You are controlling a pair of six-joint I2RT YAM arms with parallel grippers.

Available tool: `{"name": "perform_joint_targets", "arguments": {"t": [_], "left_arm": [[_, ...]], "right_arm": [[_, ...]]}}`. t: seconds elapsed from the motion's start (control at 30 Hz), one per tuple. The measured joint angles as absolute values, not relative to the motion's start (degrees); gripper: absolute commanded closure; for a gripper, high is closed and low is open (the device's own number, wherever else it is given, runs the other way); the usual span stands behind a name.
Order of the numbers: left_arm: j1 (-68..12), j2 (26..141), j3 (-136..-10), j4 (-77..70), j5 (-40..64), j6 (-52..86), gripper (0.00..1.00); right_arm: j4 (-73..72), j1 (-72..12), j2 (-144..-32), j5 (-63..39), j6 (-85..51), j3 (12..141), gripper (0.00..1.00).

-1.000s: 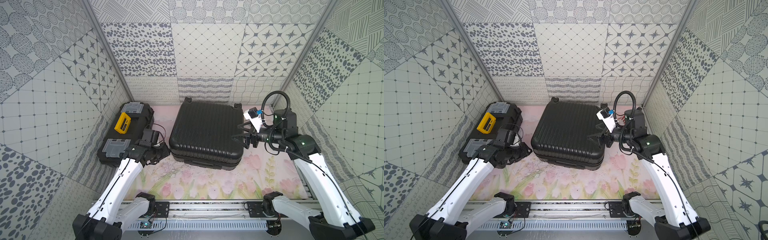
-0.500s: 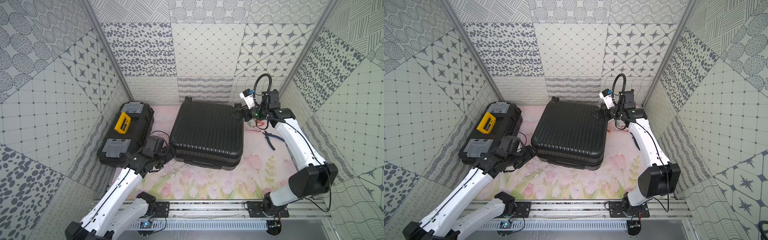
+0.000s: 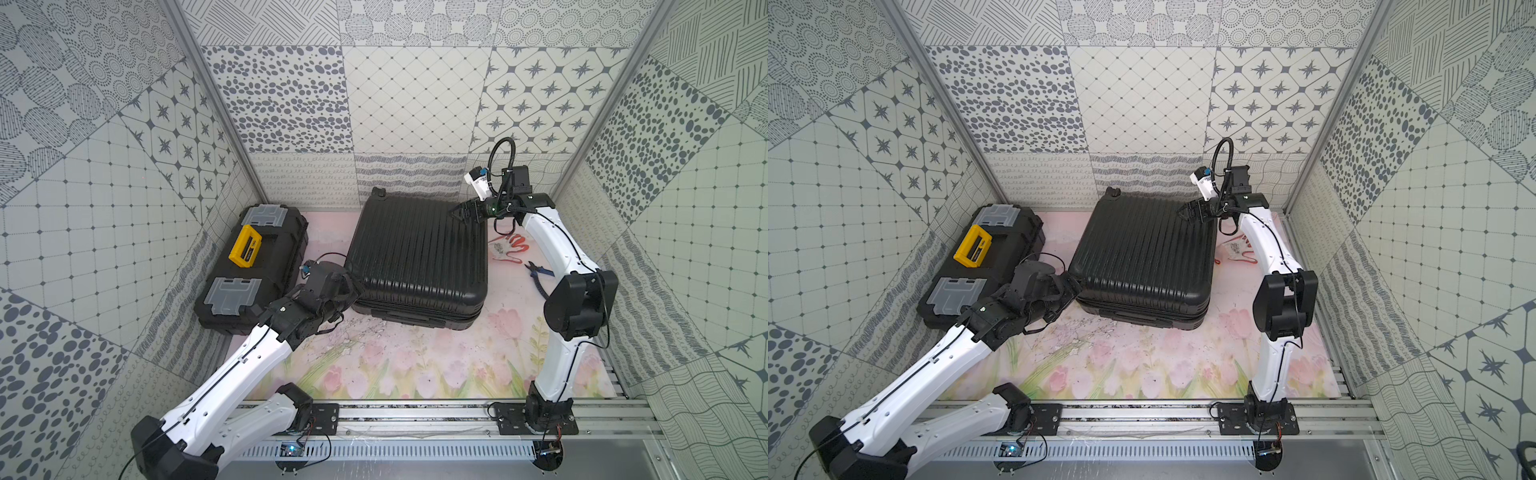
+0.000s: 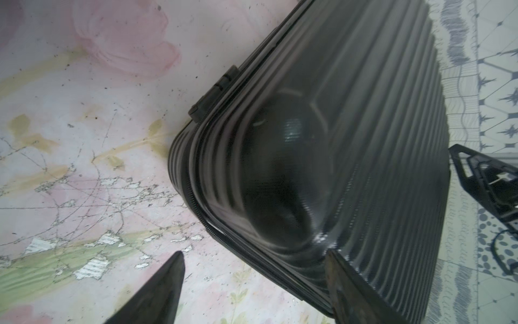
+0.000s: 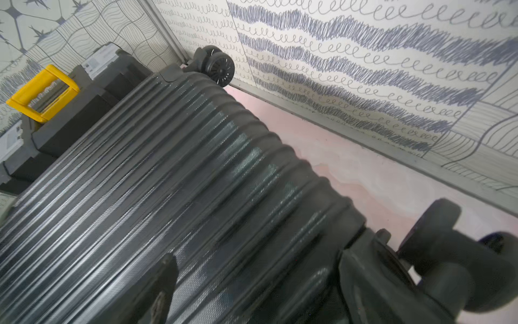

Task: Close the suitcase zippers
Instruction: Adjust the suitcase at the center of the board.

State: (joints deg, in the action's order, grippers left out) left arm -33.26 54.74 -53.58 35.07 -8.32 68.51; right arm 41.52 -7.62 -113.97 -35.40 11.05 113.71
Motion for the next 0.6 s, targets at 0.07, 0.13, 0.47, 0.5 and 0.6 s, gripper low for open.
{"name": "perform_joint_targets", "arguments": {"t": [0.07,0.13,0.47,0.5,0.6], "left_arm": [[-33.3,54.9,-54.3,34.1,-8.9,69.0,0.21],[-33.3,55.5,-54.9,33.4,-9.5,69.7,0.21],[-33.2,63.9,-56.9,30.8,-10.5,70.9,0.19],[-33.1,64.8,-57.1,30.7,-10.6,71.0,0.19],[-32.5,66.4,-57.6,29.3,-10.9,70.9,0.19]], "right_arm": [[42.4,-7.5,-116.2,-34.7,11.8,116.6,0.05],[44.2,-7.4,-118.5,-33.8,12.7,119.4,0.04],[52.2,-7.0,-124.8,-32.3,18.1,129.6,0.03],[53.2,-7.0,-124.8,-32.6,19.2,129.6,0.03],[55.0,-6.8,-124.5,-33.0,22.3,129.3,0.03]]}}
